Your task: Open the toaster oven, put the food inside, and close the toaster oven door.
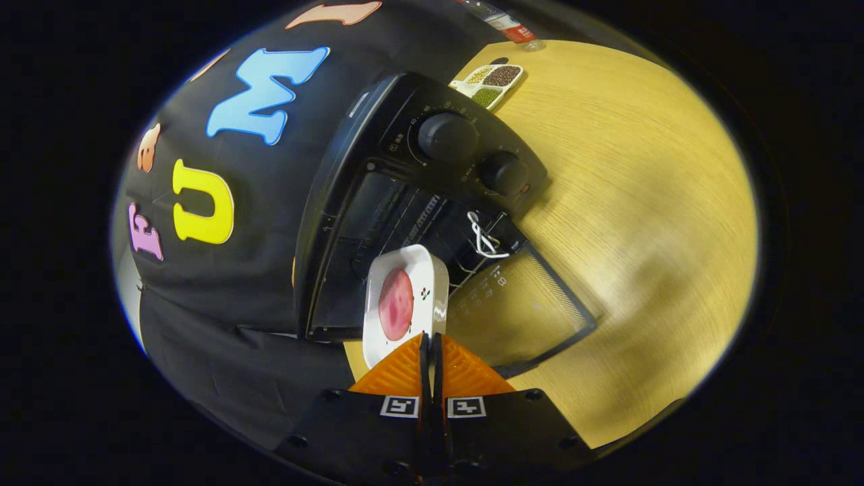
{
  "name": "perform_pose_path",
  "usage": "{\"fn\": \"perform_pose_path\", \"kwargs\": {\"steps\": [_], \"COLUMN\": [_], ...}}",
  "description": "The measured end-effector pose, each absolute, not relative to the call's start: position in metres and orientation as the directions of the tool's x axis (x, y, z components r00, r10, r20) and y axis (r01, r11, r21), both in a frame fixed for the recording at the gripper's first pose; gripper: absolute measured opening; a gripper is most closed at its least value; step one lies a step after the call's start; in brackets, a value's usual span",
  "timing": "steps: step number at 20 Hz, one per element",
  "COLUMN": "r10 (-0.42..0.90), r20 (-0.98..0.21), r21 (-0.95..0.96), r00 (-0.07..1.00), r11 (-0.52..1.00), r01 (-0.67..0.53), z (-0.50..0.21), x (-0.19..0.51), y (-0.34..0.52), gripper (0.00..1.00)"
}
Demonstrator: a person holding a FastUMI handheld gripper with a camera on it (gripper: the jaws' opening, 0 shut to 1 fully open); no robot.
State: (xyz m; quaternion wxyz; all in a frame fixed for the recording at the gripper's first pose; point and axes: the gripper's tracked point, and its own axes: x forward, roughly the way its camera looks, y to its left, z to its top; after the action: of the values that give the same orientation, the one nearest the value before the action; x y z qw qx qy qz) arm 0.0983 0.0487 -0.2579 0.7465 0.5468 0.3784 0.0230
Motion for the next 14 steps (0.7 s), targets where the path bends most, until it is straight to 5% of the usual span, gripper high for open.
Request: {"fn": "perform_pose_path", "kwargs": {"steps": [14], "r10": [0.237], "r20": [-0.551], "r21": [0.821], "r00": [0.8], "r11": [0.326], "r01": [0.469], "z": [-0.278], "x": [0.164], "y": [0.057], "gripper": [0.02]}}
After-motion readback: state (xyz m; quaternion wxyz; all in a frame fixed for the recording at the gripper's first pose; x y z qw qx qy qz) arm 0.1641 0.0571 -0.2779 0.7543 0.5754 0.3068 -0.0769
